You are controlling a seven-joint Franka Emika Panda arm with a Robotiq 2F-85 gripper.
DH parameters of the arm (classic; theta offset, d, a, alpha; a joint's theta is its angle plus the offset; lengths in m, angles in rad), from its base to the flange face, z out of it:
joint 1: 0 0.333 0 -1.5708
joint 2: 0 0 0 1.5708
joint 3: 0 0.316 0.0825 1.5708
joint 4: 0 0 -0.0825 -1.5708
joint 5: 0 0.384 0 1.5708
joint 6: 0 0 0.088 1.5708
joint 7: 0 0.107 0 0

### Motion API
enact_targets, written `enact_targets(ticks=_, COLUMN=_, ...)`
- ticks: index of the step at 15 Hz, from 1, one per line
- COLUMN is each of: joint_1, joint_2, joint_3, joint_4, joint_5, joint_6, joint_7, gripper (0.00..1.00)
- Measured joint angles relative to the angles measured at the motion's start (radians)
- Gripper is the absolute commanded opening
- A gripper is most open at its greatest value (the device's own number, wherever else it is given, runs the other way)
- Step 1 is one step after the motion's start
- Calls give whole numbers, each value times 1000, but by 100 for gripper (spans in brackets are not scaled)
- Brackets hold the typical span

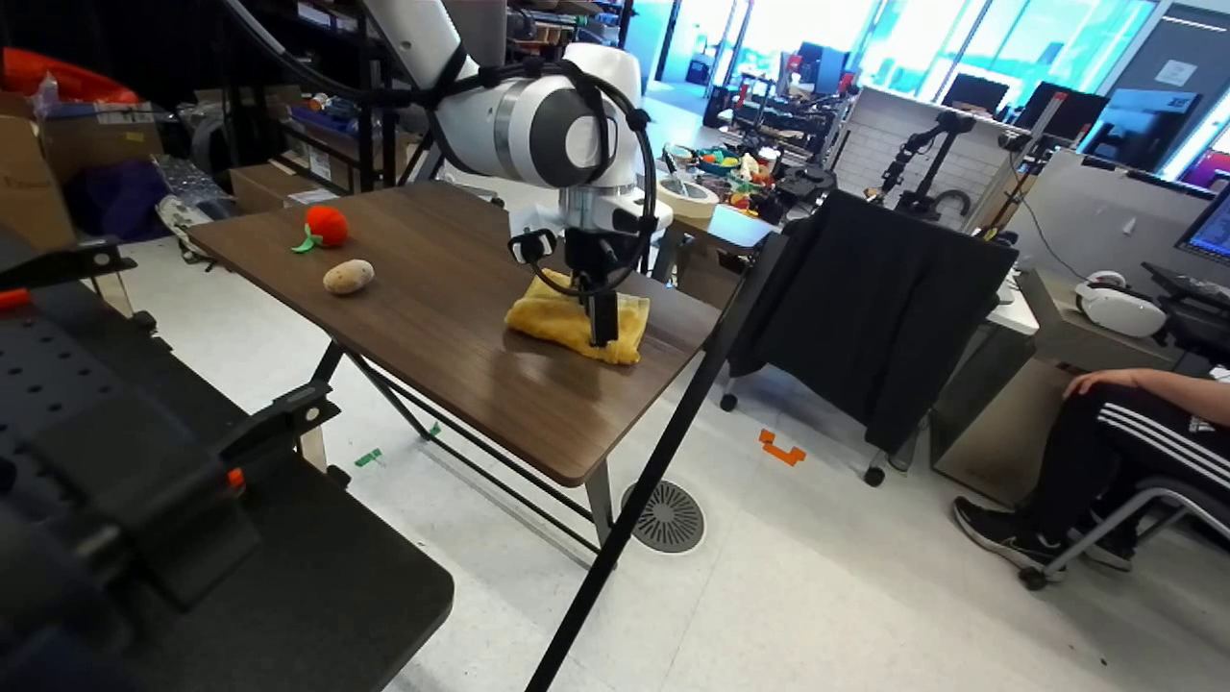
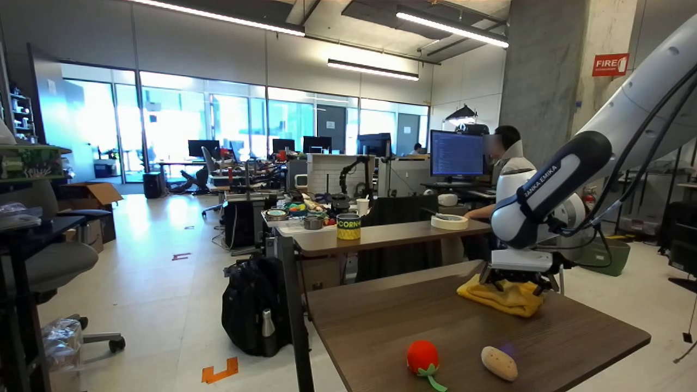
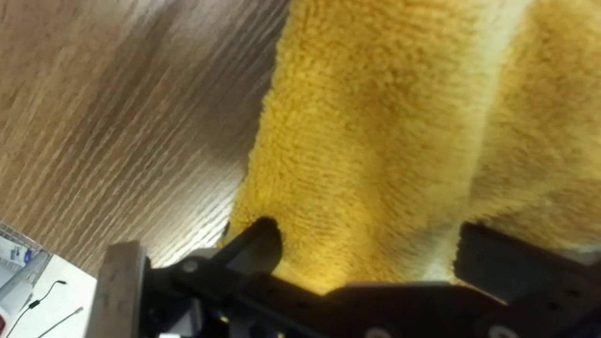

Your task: Use the yellow towel to wipe the table

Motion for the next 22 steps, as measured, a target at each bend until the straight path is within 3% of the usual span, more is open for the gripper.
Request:
enact_targets(ticks=4, joint_1=-22, joint_2=-3, joint_3=22, joint_4=13, joint_5=-25, joint_6=-32, joint_7=-30, gripper=100)
enact_targets(ticks=7, joint_1=-20, joint_2=-19, joint_3=36, joint_4=1, joint_5=-83, joint_6=-89, joint_7=-121, gripper=100)
enact_targets(ticks=12, joint_1=-20, joint_2=-21, joint_3=37, joint_4=3, joint_5=-84, joint_6=-91, joint_7=-124, gripper=100)
enact_targets(ticks=14, joint_1=-23, joint_2=-10, joint_3=36, joint_4=11, joint_5=-78, joint_6=-29, joint_7=-80, gripper=100)
enact_targets(ticks=22, joint_1=-118, joint_2=193, joint_3=20, joint_4=328, joint_5=-18, joint_6=70, joint_7=180, gripper=100)
